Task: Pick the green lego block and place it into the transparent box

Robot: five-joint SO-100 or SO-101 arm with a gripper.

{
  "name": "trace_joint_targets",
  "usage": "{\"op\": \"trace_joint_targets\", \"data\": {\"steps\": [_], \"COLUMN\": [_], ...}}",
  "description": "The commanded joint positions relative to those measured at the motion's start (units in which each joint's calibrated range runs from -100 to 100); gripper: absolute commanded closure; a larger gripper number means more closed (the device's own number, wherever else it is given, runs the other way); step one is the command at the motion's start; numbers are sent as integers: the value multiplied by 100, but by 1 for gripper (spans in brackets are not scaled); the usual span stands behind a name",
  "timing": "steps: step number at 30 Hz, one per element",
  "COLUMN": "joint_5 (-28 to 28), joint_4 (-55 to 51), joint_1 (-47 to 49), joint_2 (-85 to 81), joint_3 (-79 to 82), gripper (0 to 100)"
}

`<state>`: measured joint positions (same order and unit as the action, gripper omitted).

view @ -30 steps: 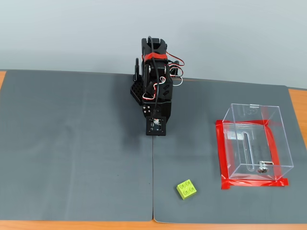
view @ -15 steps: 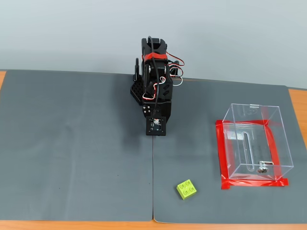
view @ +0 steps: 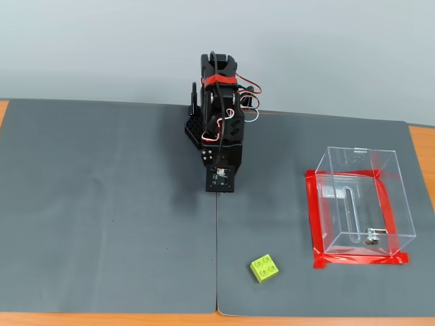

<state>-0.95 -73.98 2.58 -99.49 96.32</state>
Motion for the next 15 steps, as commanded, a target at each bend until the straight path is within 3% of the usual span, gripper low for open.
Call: {"op": "trace_joint_targets", "data": {"steps": [1, 15], "joint_5": [25, 41], "joint_4": [-24, -24], "joint_1": [-1, 7], "joint_2": [17, 17], "joint_3": [-374, -374], "gripper": [98, 98]}}
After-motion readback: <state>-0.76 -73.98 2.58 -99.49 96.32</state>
